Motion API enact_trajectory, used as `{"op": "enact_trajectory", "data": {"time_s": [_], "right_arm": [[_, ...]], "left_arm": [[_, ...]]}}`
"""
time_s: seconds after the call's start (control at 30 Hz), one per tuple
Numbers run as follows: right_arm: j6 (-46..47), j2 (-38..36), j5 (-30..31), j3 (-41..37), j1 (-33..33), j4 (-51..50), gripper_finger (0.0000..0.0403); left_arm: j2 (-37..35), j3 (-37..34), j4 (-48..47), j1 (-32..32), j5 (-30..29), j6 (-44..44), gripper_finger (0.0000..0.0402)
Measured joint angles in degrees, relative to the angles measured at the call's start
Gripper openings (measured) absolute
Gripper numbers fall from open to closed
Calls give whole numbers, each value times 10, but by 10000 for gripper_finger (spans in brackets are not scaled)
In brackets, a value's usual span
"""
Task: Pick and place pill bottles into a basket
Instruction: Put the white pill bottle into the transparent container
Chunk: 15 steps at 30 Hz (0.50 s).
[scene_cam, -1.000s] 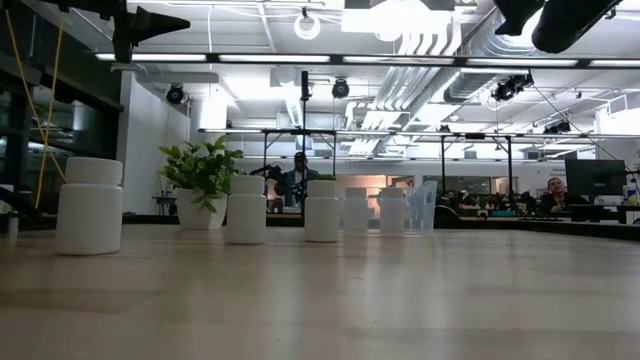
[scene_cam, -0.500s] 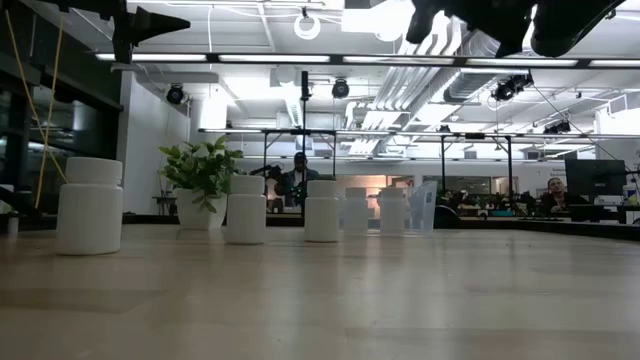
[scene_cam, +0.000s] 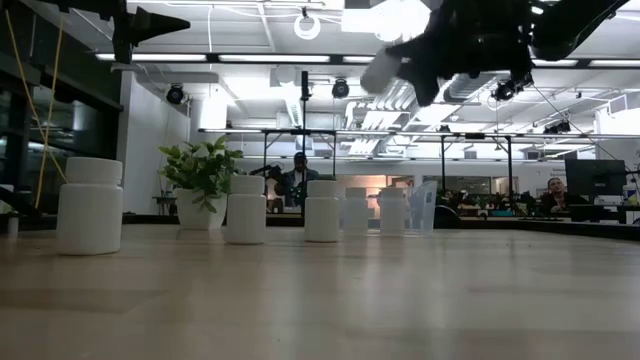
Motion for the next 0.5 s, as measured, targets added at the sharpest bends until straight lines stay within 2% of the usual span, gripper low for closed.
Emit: {"op": "enact_trajectory", "data": {"time_s": [0.2, 0.5], "right_arm": [[-64, 0, 64, 0, 0, -101, 140], [-120, 1, 175, 0, 0, -191, 140]], "left_arm": [[0, 0, -3, 0, 0, 0, 260], [0, 0, -3, 0, 0, 0, 260]]}}
